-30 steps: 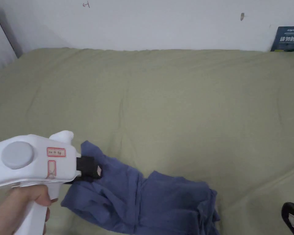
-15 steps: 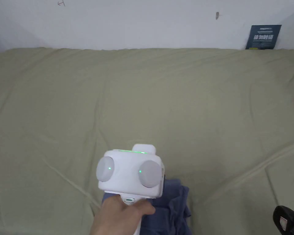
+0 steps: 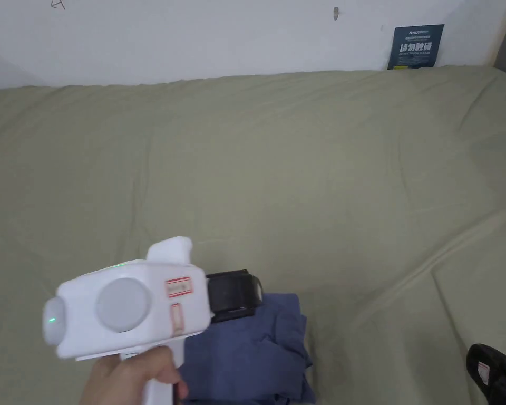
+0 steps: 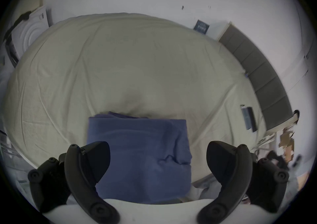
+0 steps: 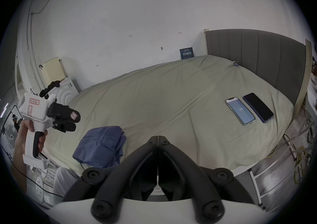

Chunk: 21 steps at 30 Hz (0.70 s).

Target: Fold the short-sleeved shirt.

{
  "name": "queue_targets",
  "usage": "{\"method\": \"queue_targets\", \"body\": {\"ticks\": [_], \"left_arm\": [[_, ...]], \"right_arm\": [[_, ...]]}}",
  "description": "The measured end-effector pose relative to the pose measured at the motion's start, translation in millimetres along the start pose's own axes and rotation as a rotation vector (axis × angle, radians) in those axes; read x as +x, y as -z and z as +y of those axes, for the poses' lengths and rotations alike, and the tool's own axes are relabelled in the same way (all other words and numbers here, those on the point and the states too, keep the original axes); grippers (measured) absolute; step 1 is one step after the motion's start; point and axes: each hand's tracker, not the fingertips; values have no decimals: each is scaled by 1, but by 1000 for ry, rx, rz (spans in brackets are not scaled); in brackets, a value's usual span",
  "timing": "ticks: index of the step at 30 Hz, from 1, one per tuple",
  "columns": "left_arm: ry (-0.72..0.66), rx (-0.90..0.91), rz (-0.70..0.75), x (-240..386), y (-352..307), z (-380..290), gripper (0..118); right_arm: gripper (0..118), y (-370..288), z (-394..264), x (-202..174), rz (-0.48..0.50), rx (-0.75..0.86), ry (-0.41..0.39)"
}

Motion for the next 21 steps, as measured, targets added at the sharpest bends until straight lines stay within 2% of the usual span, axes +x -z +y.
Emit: {"method": "queue_targets", "body": {"ticks": [1, 2, 3, 4, 9, 13, 16, 19, 21], "left_arm": [[-8, -13, -73, -10, -2, 0, 55], [-12, -37, -127, -16, 1, -1, 5], [-39, -63, -158, -22, 9, -3, 0], [-82, -34, -187, -25, 19, -5, 0], [-98, -224, -309, -30, 93, -28, 0], [-140, -292, -279, -47, 150, -47, 0], [-156, -274, -319, -43, 138, -48, 0], [-84, -250, -282, -39, 110, -44, 0], [-58, -214, -309, -41, 82, -34, 0]], "right_arm": [[1, 2, -1, -1, 8, -5, 0], [1, 4, -2, -3, 13, -10, 1], [1, 7, -2, -5, 21, -19, 1], [1, 8, -3, -7, 28, -24, 0], [1, 10, -5, -15, 47, -50, -13], [1, 12, -10, -15, 52, -92, -12], [1, 17, -14, -14, 59, -125, 4], [1, 29, -14, -19, 87, -159, -5], [1, 43, -10, -29, 154, -173, -6]]}}
